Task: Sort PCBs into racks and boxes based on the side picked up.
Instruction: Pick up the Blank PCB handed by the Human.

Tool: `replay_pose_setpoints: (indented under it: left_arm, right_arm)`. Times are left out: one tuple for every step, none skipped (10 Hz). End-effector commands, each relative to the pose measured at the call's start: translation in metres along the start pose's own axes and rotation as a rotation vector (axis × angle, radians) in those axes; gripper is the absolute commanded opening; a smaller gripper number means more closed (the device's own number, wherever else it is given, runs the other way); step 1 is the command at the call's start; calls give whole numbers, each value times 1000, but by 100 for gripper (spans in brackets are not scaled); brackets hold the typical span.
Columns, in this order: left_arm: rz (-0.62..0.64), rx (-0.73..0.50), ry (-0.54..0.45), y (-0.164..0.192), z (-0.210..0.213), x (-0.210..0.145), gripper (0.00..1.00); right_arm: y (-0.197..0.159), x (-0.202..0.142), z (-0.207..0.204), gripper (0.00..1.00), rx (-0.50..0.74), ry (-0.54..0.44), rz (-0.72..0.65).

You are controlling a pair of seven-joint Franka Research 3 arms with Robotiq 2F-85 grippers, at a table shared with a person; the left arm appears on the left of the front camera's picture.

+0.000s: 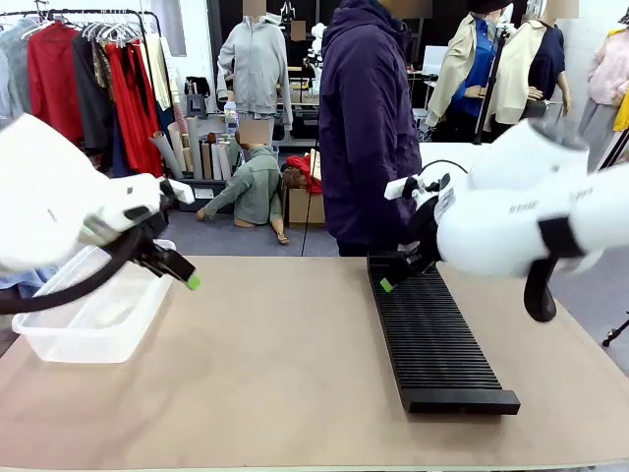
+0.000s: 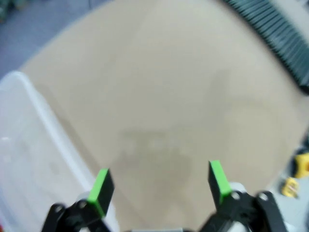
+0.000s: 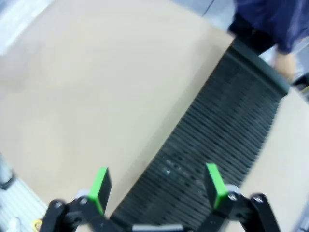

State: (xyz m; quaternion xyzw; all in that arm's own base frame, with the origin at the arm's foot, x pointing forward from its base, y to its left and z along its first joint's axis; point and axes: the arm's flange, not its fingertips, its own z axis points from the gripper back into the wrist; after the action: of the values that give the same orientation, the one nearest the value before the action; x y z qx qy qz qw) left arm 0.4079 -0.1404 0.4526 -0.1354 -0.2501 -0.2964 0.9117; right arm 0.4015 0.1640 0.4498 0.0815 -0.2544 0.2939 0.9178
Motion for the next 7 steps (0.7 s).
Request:
replay_pose_setpoints:
  left_arm:
    - [65,-146,27,41,29,7,100]
    - [88,-207,44,51,42,11,100]
    - [102,-277,70,61,52,14,100]
    - [110,-373,99,71,58,15,100]
    - [124,-453,108,85,64,14,100]
    - [146,-533,50,99,70,8,100]
    - [161,-599,-18,115,80,0,100]
  right_arm:
    - [-42,15,24,100,178,81,-18]
    - [-53,20,35,100,208,114,-29]
    - [-66,25,47,100,298,166,-37]
    - [-79,27,55,100,390,169,-51]
    - [-95,26,63,100,493,150,-88]
    - [-112,22,72,100,603,121,-119]
    - [-132,15,82,100,697,73,-171]
